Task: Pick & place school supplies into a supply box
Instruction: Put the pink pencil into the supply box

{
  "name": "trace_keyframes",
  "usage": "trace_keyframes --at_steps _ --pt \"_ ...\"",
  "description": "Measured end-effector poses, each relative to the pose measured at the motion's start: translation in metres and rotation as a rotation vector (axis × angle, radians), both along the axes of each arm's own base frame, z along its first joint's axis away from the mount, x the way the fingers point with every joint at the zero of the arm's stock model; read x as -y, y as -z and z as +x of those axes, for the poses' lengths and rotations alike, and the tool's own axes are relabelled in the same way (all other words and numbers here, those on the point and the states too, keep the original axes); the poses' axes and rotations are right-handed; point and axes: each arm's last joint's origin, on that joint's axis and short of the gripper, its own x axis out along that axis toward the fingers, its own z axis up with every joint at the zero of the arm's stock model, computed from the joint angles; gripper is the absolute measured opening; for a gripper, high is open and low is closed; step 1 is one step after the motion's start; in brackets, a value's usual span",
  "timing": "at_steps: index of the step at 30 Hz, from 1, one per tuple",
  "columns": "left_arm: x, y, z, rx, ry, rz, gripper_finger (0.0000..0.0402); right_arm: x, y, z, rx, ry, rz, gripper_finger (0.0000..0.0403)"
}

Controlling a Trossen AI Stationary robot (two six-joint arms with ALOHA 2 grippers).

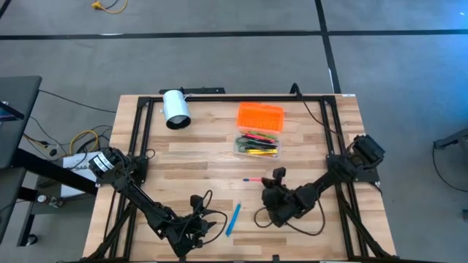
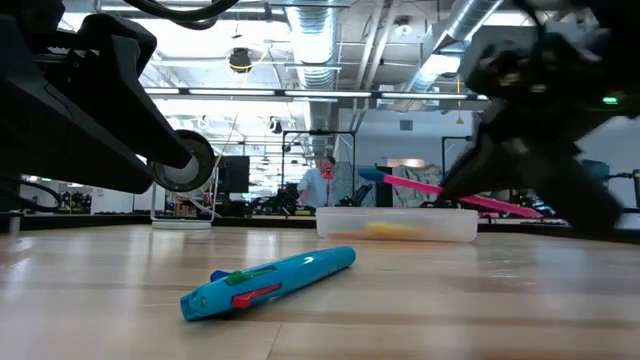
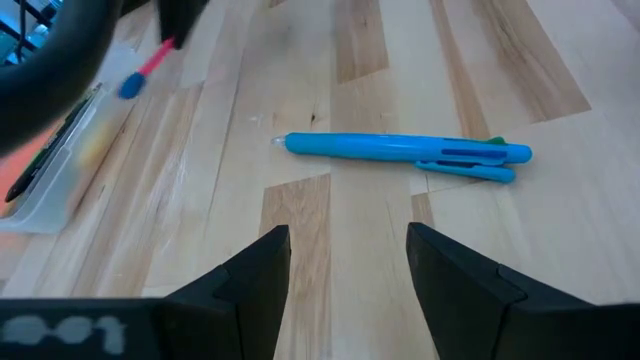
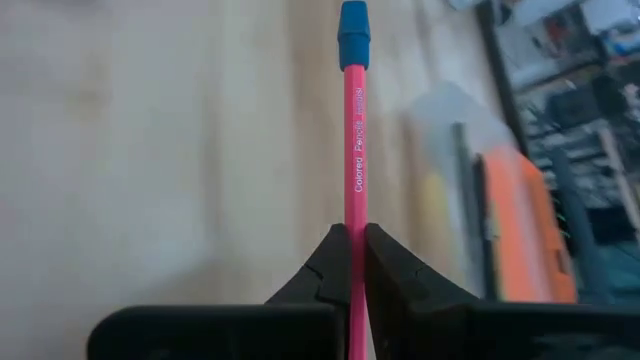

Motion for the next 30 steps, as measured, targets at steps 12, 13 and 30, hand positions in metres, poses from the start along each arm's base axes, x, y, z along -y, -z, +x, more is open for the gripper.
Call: trace_keyframes --at_steps 12,13,30 --pt "0.000 0.000 0.000 0.000 0.000 0.000 0.0192 0.052 -0.031 0.040 -0.060 0.214 -0.050 0.0000" --pt "0.000 0.000 0.000 0.000 0.000 0.000 0.0192 0.059 -0.033 0.043 -0.065 0.237 -0.049 0.0000" --pt "0.000 0.001 0.000 -0.005 -0.004 0.001 0.0192 0.140 -0.032 0.067 -0.069 0.453 0.091 0.0000"
